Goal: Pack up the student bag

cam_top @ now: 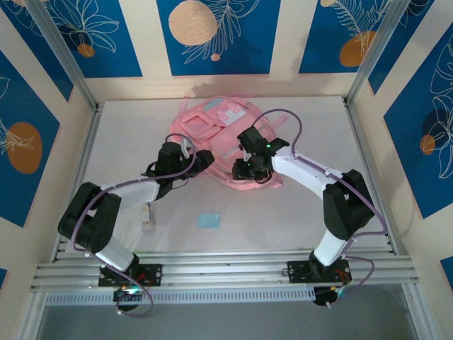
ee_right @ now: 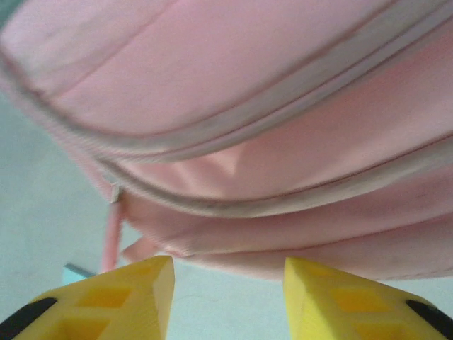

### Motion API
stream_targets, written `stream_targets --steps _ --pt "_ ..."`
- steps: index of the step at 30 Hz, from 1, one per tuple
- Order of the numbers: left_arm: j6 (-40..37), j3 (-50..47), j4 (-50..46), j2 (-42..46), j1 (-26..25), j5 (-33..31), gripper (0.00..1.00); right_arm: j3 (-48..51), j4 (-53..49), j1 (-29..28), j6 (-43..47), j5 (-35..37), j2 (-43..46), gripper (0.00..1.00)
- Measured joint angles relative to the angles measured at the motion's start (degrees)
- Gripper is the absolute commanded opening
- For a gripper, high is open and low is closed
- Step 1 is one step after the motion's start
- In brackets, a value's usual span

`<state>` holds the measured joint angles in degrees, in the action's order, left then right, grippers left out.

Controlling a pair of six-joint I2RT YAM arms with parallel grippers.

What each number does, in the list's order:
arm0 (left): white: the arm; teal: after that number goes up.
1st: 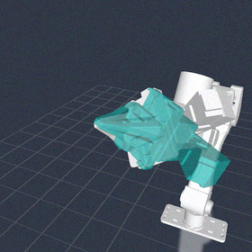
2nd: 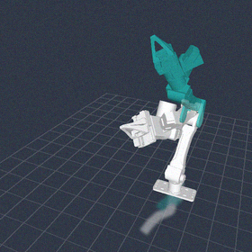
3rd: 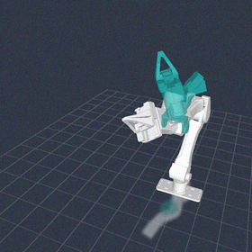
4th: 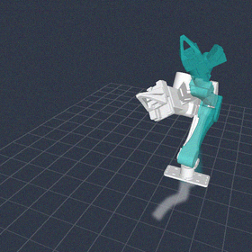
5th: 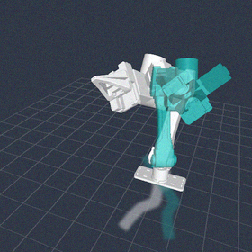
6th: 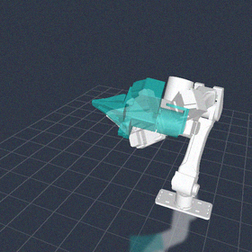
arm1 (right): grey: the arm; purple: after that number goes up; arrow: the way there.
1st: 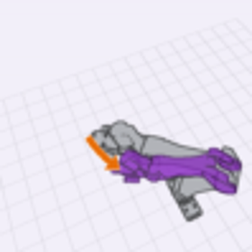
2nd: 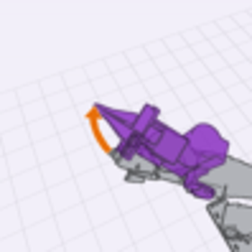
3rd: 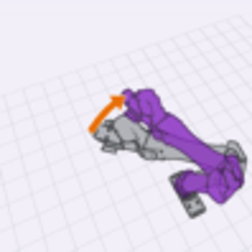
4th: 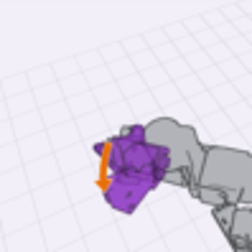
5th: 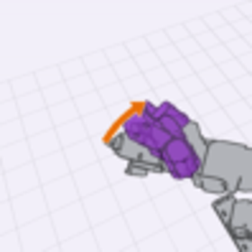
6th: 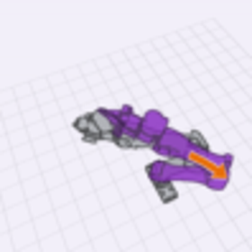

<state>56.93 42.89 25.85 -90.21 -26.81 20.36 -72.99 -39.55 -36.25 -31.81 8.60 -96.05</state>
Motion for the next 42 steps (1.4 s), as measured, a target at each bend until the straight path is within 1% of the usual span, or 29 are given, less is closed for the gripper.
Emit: stream_targets --steps 3,6,8,13,19,24,29,31,37,39,41,42 --pt "0.0 0.0 0.2 -0.2 -0.2 -0.8 0.59 -0.2 0.3 -2.8 -3.0 0.4 0.3 0.43" --pt "0.1 0.0 1.2 -1.5 -0.3 -1.4 0.59 -0.2 1.2 -5.1 -5.8 1.6 0.3 0.36" --pt "0.4 0.0 2.0 -2.9 -0.3 -1.5 0.58 -0.2 1.8 -6.1 -7.4 2.5 0.3 0.34" --pt "1.5 -0.2 3.1 -4.0 -0.4 -1.5 0.59 -2.0 2.8 -6.3 -9.1 5.2 -1.2 0.30" --pt "2.2 -1.7 5.1 -4.0 -0.4 -1.7 0.59 -4.3 4.0 -6.4 -9.2 7.5 -3.6 0.28" --pt "2.8 -2.1 5.5 -4.0 -0.4 -2.0 0.59 -5.6 3.9 -6.5 -9.8 8.1 -6.5 0.26" --pt "2.8 -2.1 6.5 -4.0 -0.4 -2.4 0.59 -5.6 3.3 -7.3 -11.0 8.2 -7.0 0.25" --pt "3.0 -2.1 6.7 -4.0 -0.4 -2.6 0.59 -5.4 3.1 -7.8 -11.5 8.2 -7.0 0.22" --pt "3.2 -2.1 7.0 -4.0 -0.5 -2.8 0.59 -5.6 2.2 -8.3 -12.2 9.1 -9.3 0.18" --pt "3.2 -2.2 7.3 -4.0 -0.5 -2.8 0.59 -6.0 1.7 -8.3 -12.2 9.5 -10.6 0.12" --pt "3.2 -2.4 7.6 -3.9 -0.5 -2.8 0.59 -6.1 1.4 -8.1 -12.5 9.7 -11.2 0.02" --pt "3.4 -2.4 7.7 -3.9 -0.5 -2.9 0.59 -6.1 1.4 -8.0 -12.4 9.7 -11.2 0.00"
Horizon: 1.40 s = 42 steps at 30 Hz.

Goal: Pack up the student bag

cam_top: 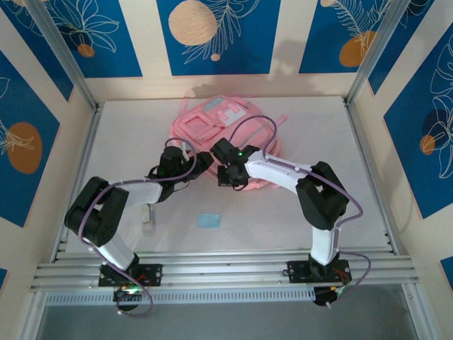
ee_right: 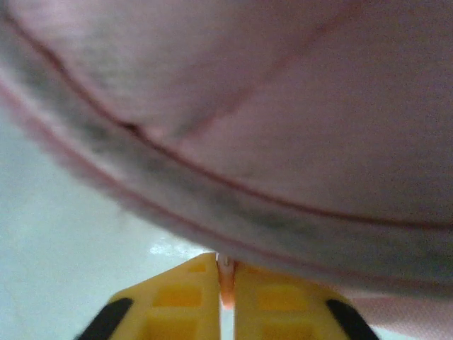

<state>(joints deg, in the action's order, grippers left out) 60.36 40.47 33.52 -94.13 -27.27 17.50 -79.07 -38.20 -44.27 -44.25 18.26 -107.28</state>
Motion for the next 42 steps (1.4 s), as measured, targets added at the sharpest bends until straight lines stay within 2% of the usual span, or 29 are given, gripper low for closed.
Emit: stream_targets --steps 6,9,15,16,18,22,24,30,42 --pt "1.8 -1.6 0.9 0.4 -0.3 0.0 0.61 0.0 0.2 0.6 0.3 0.0 0.2 0.00" --pt "2.7 -2.6 1.0 0.4 -0.9 0.0 0.67 0.4 0.4 0.7 0.4 -0.2 1.0 0.00" --pt "4.3 -2.7 3.8 -1.7 -2.8 -0.2 0.67 3.0 2.2 2.0 0.8 -3.0 5.2 0.00" --pt "4.7 -2.4 4.6 -2.8 -3.0 -0.6 0.65 3.2 2.3 2.3 0.9 -3.6 5.5 0.00" --pt "5.5 -1.7 6.1 -5.3 -3.0 -1.0 0.52 3.5 2.7 2.7 1.2 -4.5 5.9 0.00" --pt "6.3 0.1 9.6 -8.9 -3.5 -1.2 0.15 3.7 2.5 3.6 2.3 -6.2 5.9 0.00" --pt "6.9 0.6 10.8 -9.4 -3.7 -1.4 0.02 3.7 1.9 4.0 2.8 -6.8 5.9 0.00" --pt "6.8 0.8 11.3 -9.6 -3.8 -1.2 0.00 3.7 -1.2 5.7 5.8 -7.5 5.9 0.00" --pt "6.8 0.8 11.2 -9.6 -3.8 -0.6 0.00 3.0 -7.5 7.5 14.0 -1.7 6.3 0.00"
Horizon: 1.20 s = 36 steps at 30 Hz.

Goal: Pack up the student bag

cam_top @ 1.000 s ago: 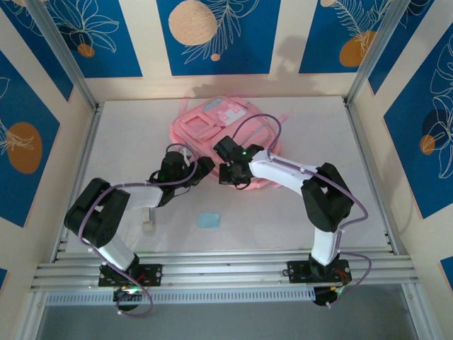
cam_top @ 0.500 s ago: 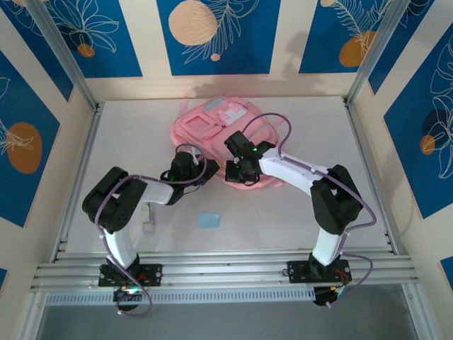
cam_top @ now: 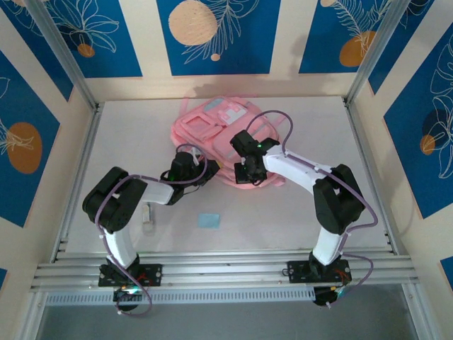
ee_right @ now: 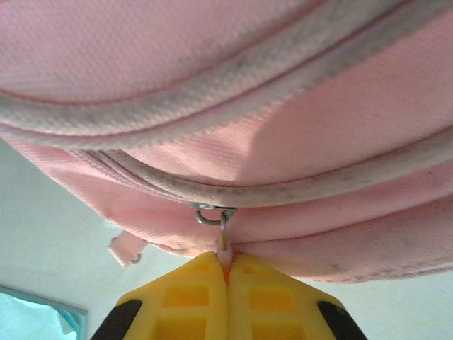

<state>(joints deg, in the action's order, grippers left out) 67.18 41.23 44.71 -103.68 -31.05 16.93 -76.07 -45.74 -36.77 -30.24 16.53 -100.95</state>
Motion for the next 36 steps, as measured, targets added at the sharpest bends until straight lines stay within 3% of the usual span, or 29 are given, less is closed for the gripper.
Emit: stream_targets --steps 11,21,27,31,35,36 --pt "-2.2 0.5 -3.5 1.9 0.8 3.3 0.00 -1.7 -3.8 -0.7 5.7 10.2 -1.3 0.00" --pt "-12.9 2.6 -18.2 7.3 6.0 10.2 0.00 -1.4 -2.1 4.6 12.1 12.4 -0.8 0.00" --pt "-20.0 3.1 -25.6 8.8 12.4 13.7 0.00 0.0 0.8 7.3 14.4 9.7 -0.5 0.00" --pt "-22.9 4.4 -27.8 8.5 18.1 15.0 0.00 2.0 3.5 5.9 14.8 4.2 0.3 0.00" --pt "-25.4 9.5 -31.5 6.0 20.6 13.9 0.00 2.8 6.3 3.8 14.1 -0.8 0.4 0.00" --pt "-25.8 10.8 -32.2 5.4 20.8 13.4 0.07 2.8 6.7 3.2 13.7 -1.7 0.4 0.00"
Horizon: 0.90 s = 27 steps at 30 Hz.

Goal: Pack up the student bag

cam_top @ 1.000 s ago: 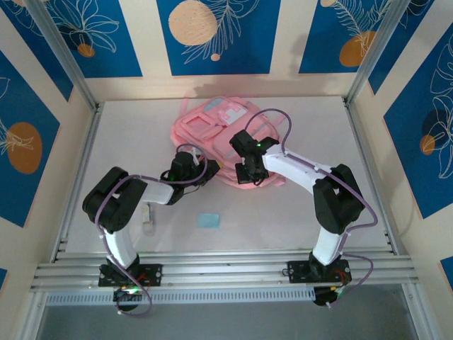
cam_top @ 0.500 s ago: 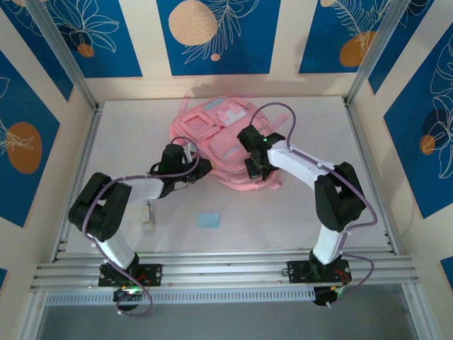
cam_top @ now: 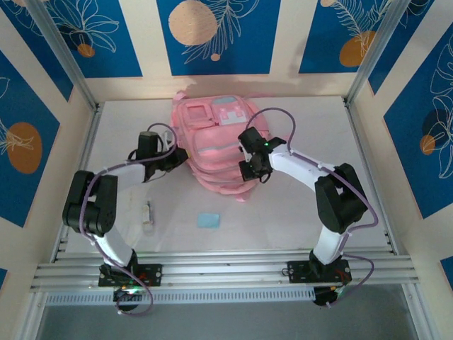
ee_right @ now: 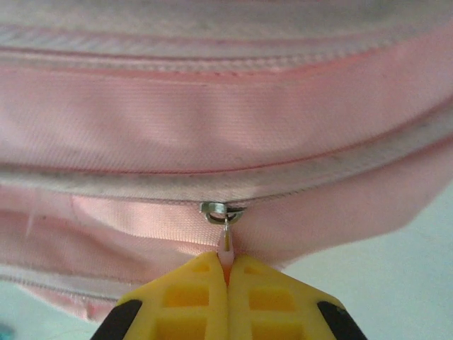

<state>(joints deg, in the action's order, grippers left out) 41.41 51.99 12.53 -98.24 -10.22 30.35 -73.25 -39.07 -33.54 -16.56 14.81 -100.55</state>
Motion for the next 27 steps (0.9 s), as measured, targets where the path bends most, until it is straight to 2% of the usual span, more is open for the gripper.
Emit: stream_targets --steps 1,3,4,7,9,14,17,22,25,27 --pt "-0.3 1.3 -0.7 -0.6 0.3 -0.7 0.16 0.0 0.6 -0.5 -0.6 -1.1 0.0 0.00" --pt "-0.7 3.1 -1.7 -0.9 0.5 -2.5 0.24 0.0 1.8 -1.4 -1.9 -3.6 -0.2 0.00" --pt "-1.1 3.8 -2.1 -0.8 0.7 -3.7 0.35 0.0 2.4 -1.9 -2.6 -4.7 -0.4 0.00" --pt "-1.2 3.4 -3.8 1.4 0.7 -6.7 0.56 -0.9 3.4 -3.1 -4.0 -7.2 -2.0 0.00" --pt "-0.9 0.8 -4.4 5.2 0.4 -8.5 0.62 -1.7 3.9 -3.6 -4.6 -8.5 -3.3 0.00" --pt "1.8 -8.8 -5.4 17.2 -1.8 -11.9 0.66 -3.3 4.5 -3.8 -5.0 -10.5 -5.1 0.00" --pt "5.3 -13.7 -4.8 20.9 -4.8 -13.6 0.66 -3.3 5.0 -3.8 -5.2 -11.0 -5.2 0.00" --pt "10.7 -17.4 -4.1 20.4 -11.6 -17.0 0.67 -3.3 5.4 -4.3 -5.9 -11.2 -5.3 0.00" --pt "13.2 -17.4 0.3 17.5 -14.5 -18.7 0.67 -3.3 5.4 -4.6 -6.0 -11.2 -5.2 0.00" --pt "14.5 -17.2 3.0 14.6 -15.6 -19.5 0.61 -3.3 5.4 -4.7 -6.0 -10.9 -5.2 0.00"
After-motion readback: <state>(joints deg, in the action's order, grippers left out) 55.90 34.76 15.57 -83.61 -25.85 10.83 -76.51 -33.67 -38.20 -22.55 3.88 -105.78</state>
